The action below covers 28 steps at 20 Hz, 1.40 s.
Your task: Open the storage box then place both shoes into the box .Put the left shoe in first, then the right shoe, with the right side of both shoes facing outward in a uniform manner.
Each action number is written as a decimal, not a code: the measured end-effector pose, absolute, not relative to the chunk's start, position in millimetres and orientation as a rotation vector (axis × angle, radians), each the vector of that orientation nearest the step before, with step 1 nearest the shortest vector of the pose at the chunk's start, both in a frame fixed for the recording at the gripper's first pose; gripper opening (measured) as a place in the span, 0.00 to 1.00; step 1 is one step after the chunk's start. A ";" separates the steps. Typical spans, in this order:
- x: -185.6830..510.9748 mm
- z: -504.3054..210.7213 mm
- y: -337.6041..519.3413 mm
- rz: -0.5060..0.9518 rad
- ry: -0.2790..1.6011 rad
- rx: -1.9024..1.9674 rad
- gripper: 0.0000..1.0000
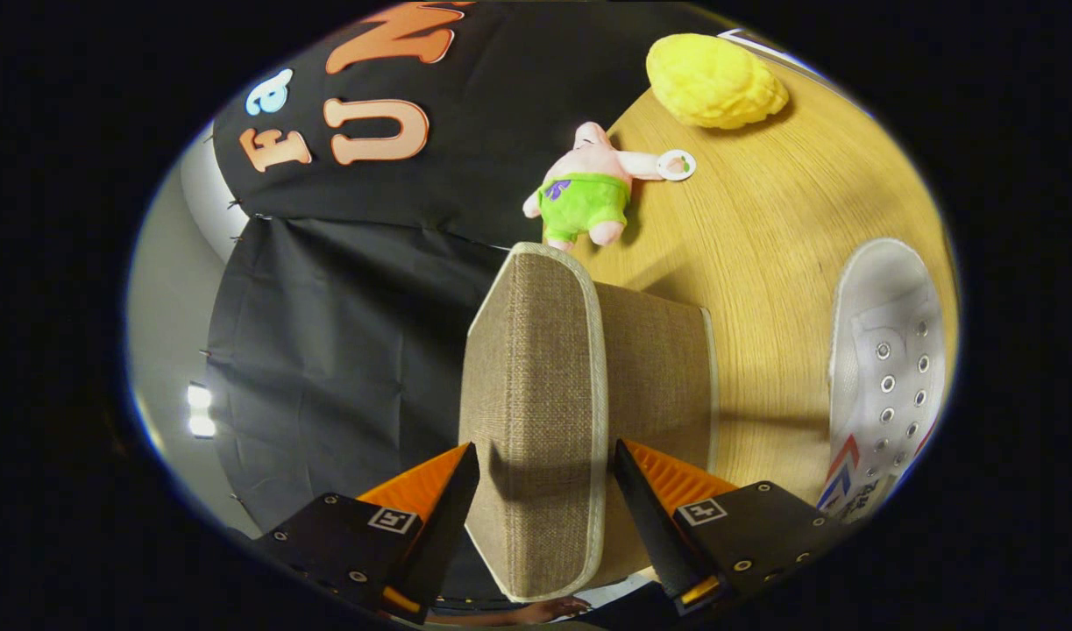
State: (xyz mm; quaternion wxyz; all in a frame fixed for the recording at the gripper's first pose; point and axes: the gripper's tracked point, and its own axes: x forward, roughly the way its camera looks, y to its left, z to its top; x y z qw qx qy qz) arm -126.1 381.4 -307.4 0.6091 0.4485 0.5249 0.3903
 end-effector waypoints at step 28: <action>-151.9 -108.3 473.3 1.270 0.992 0.847 0.10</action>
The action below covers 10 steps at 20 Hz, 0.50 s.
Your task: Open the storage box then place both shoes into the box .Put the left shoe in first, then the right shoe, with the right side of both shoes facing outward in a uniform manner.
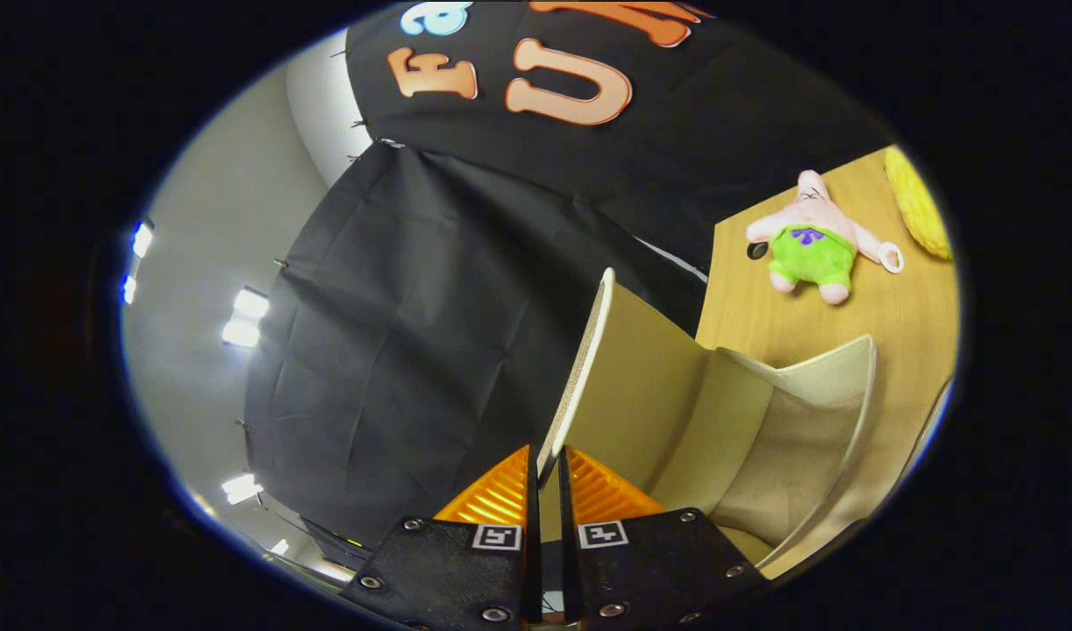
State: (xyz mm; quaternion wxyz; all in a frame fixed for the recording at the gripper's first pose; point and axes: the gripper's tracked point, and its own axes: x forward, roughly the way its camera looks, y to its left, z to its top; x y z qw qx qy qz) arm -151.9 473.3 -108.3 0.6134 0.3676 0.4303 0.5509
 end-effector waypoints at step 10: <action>-190.4 -115.5 548.1 1.297 1.092 0.791 0.11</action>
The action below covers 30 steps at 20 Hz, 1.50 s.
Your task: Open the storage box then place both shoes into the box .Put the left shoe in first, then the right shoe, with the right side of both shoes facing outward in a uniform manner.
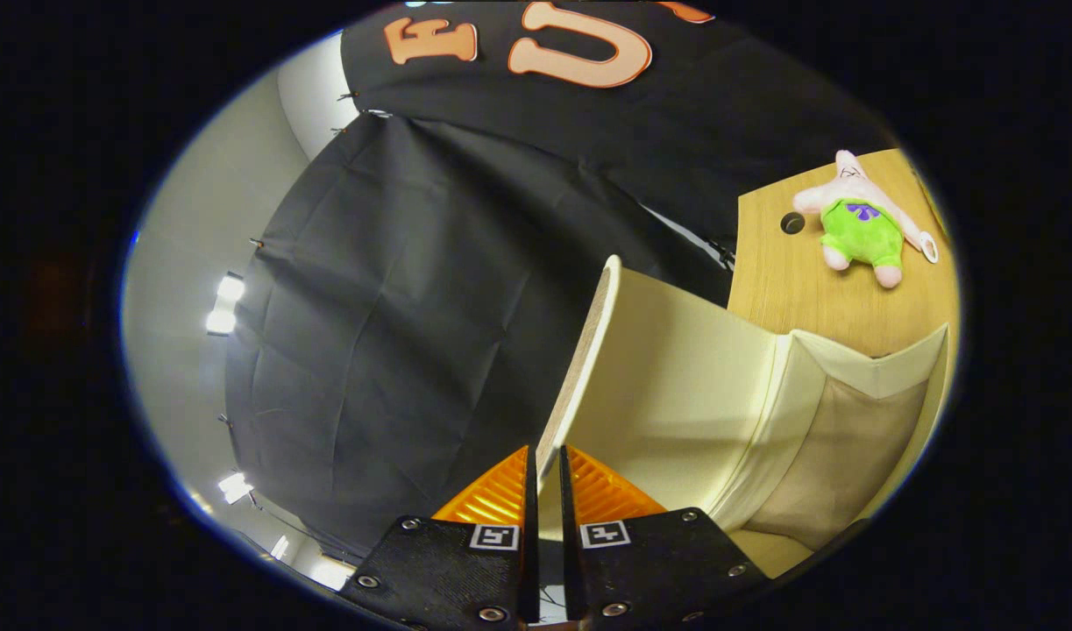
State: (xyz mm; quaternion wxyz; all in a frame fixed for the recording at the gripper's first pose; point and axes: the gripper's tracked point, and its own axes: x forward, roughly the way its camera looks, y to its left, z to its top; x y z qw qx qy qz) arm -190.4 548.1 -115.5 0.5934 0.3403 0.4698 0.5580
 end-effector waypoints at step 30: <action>-129.2 -366.0 214.2 0.542 1.063 0.187 0.91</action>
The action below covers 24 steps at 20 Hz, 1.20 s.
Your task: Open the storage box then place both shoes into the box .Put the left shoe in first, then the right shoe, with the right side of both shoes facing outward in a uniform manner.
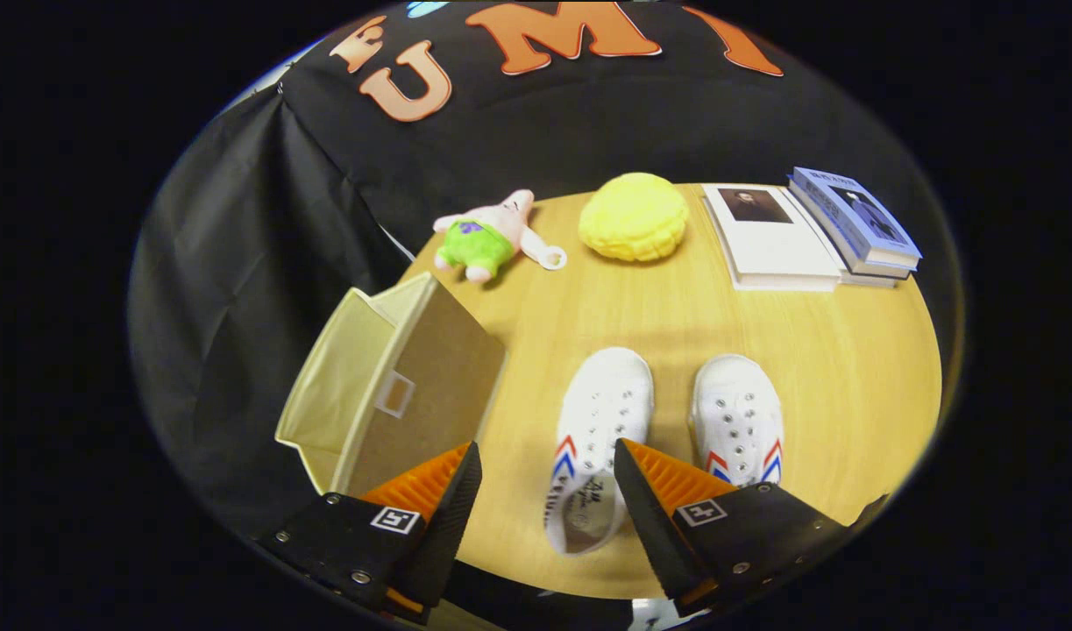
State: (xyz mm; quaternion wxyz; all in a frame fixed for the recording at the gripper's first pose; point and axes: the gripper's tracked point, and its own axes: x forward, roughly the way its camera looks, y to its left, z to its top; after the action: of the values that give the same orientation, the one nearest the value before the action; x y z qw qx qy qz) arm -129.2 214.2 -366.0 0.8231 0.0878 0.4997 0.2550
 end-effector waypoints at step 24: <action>-140.5 -480.2 201.8 0.467 1.333 0.330 0.32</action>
State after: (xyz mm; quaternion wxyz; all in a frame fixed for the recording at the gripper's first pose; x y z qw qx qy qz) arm -140.5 201.8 -480.2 0.7483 0.1509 0.6097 0.2135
